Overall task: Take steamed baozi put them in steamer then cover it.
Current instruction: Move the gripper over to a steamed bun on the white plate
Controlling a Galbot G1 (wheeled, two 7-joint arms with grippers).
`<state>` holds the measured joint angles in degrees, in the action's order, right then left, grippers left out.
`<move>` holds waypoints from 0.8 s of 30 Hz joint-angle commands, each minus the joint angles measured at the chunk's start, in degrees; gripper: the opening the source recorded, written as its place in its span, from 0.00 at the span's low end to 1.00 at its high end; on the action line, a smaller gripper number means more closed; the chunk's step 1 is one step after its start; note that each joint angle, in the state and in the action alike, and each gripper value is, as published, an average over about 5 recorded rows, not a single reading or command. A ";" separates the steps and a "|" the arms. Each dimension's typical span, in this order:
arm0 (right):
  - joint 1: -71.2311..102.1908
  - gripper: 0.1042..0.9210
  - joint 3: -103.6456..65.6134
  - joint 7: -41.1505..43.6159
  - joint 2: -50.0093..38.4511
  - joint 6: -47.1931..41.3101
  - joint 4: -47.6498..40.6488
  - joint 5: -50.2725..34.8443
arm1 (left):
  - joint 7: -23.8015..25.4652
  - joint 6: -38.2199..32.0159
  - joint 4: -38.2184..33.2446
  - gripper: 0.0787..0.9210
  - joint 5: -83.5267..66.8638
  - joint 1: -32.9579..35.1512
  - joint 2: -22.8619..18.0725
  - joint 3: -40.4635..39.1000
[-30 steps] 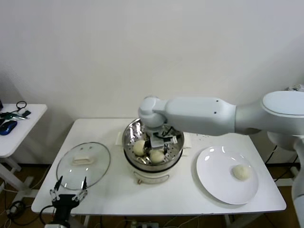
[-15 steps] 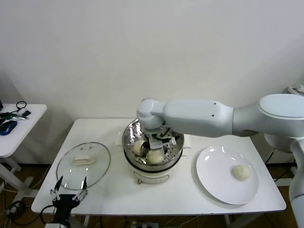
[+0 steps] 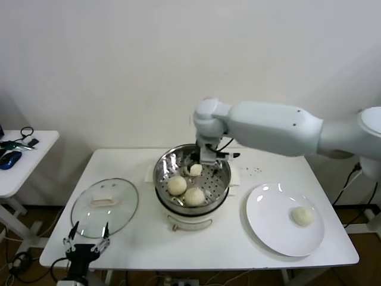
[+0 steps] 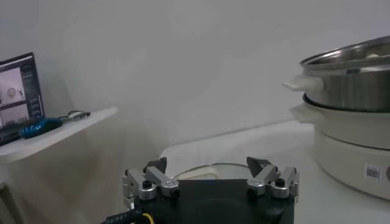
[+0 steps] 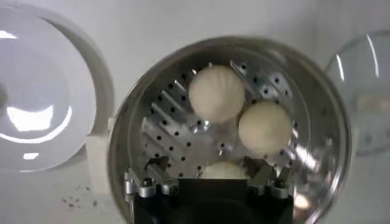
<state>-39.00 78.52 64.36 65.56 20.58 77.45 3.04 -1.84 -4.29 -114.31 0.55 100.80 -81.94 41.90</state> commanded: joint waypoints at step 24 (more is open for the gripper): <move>29.26 0.88 -20.42 -0.05 -41.44 -29.03 0.29 -7.01 | 0.03 0.16 -0.80 0.88 1.43 0.77 -0.66 -0.02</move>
<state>-26.48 70.77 63.62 33.63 -5.55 79.09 -8.86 -1.84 -4.20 -115.06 1.74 101.52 -82.48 41.92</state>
